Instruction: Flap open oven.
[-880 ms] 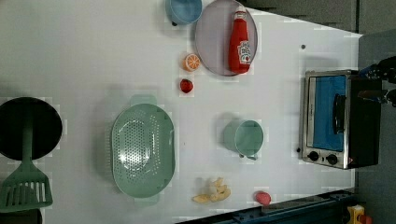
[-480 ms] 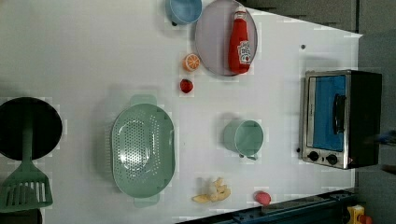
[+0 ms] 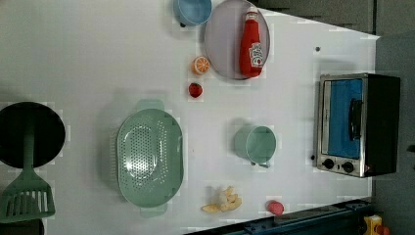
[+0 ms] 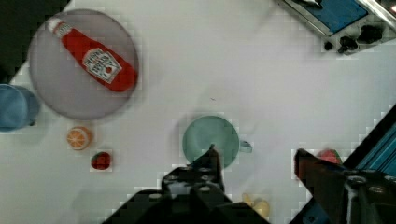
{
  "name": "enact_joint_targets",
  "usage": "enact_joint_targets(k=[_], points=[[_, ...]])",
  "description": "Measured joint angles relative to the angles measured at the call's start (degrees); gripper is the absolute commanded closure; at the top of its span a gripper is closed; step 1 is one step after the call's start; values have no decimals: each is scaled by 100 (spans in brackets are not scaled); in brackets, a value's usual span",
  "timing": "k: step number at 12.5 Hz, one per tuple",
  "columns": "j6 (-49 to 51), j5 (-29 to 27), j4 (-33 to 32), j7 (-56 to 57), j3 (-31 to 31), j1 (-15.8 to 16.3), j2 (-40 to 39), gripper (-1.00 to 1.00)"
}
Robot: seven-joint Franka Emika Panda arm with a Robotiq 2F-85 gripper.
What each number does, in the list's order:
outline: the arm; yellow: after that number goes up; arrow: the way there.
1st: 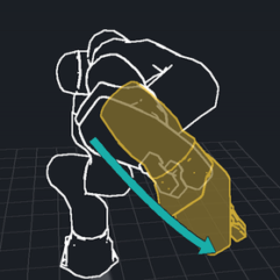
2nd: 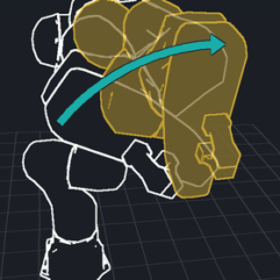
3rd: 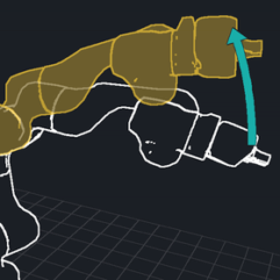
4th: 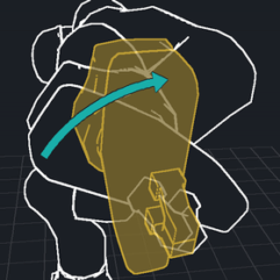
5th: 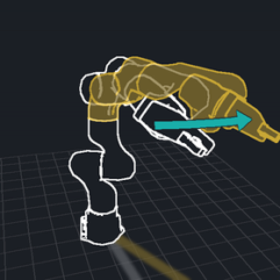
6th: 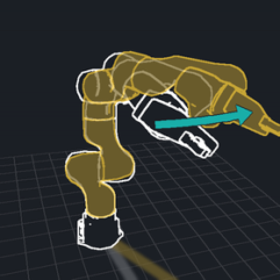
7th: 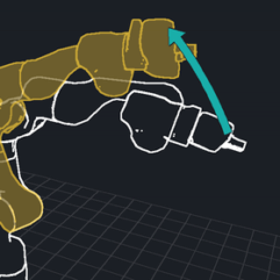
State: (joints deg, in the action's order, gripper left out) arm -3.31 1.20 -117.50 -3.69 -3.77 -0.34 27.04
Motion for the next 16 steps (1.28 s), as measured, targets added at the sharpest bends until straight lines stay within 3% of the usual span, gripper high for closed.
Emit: enact_joint_targets(k=[2, 3, 8, 12, 16], points=[[-2, -31, -11, 0, 0, -6, -263, 55], [25, -47, -45, 0, -2, -16, -354, 65], [-177, 61, -380, 550, -273, 44, -386, 65], [-951, 232, -705, 2257, -577, -38, -429, 65], [-1928, 772, -1164, 3838, -1110, -123, -608, 65]])
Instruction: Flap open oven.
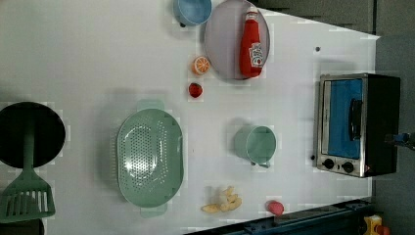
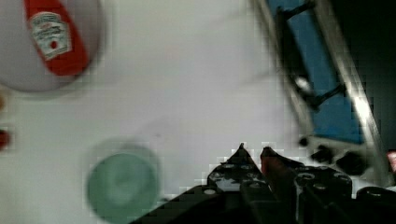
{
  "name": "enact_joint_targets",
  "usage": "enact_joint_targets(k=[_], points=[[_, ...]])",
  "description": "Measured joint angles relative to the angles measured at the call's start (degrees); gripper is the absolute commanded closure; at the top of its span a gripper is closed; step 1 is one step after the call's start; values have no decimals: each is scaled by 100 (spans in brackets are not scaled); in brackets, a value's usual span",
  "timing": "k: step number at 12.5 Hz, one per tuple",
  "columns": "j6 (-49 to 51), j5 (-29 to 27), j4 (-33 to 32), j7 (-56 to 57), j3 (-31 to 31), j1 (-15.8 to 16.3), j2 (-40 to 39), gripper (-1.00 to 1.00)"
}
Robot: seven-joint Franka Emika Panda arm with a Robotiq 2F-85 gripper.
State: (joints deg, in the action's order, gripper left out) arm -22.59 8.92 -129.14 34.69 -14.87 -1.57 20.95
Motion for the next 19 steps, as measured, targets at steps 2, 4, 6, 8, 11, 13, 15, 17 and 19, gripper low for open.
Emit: enact_joint_targets(k=[2, 4, 6, 8, 11, 13, 15, 17, 19], points=[[-481, 61, -67, 604, -284, -128, -274, 65], [-941, 73, -56, 1032, -469, -273, -631, 65], [-1132, 71, -56, 1279, -634, -280, -933, 65], [-1688, 111, -78, 1564, -750, -271, -1334, 65], [-2402, 126, -101, 2191, -832, -289, -1952, 65], [-2558, 111, -134, 2406, -860, -297, -2228, 65], [-2648, 107, -134, 2484, -909, -302, -2482, 65], [-2917, 80, -179, 2490, -933, -318, -2714, 65], [-3017, 64, -179, 2495, -909, -343, -2786, 65]])
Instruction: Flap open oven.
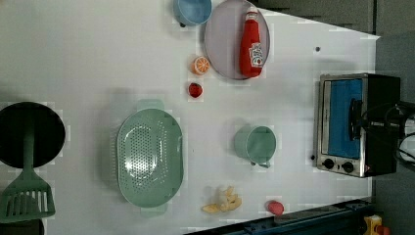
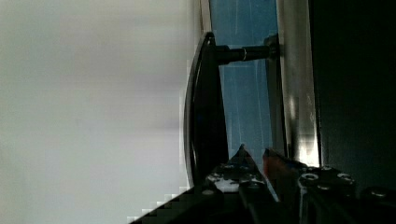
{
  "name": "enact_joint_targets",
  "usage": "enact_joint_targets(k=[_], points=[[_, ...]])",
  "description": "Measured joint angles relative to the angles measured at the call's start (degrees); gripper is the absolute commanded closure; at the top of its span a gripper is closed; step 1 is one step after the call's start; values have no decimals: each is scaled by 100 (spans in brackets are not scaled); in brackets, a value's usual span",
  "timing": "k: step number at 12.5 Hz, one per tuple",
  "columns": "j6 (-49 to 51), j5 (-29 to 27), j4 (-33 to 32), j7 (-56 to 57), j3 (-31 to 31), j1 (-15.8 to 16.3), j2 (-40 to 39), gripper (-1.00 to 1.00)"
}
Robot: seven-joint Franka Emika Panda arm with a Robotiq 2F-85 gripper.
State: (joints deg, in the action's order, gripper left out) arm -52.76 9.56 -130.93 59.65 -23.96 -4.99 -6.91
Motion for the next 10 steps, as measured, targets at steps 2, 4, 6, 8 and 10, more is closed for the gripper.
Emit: enact_joint_targets(k=[2, 4, 6, 8, 10], points=[[-20, 58, 11, 6, -7, 1, -3, 65], [-42, 27, 34, 11, 10, -5, -51, 65], [-50, 87, 11, 11, 21, 35, -63, 65], [-25, 553, 0, 0, 28, 135, -52, 65], [-39, 1054, -34, -218, 53, 256, -57, 65]])
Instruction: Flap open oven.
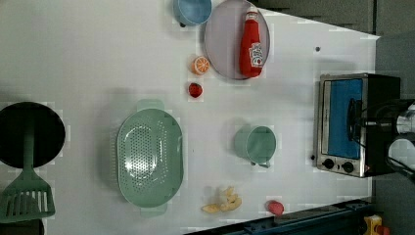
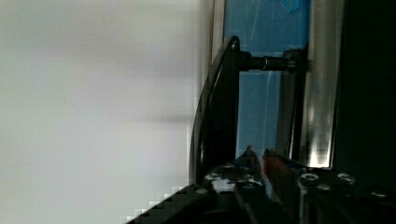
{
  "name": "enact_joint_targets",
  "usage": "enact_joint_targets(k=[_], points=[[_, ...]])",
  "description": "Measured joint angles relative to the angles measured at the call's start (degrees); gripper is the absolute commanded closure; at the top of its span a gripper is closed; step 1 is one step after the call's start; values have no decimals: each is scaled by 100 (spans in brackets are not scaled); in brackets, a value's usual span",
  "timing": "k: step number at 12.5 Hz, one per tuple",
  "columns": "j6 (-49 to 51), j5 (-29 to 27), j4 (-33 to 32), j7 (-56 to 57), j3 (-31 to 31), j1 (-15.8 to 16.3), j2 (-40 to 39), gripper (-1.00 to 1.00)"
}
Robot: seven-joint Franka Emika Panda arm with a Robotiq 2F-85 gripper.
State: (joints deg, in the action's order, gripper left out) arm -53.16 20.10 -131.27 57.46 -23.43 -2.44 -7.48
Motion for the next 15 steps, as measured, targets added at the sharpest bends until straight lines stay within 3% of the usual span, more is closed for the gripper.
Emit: enact_joint_targets(k=[6, 9, 15], points=[[484, 1702, -34, -2034, 564, 299, -135, 65], [859, 2589, -34, -3167, 864, 603, -411, 65], [1130, 3124, 78, -4878, 1251, 1110, -1408, 65]])
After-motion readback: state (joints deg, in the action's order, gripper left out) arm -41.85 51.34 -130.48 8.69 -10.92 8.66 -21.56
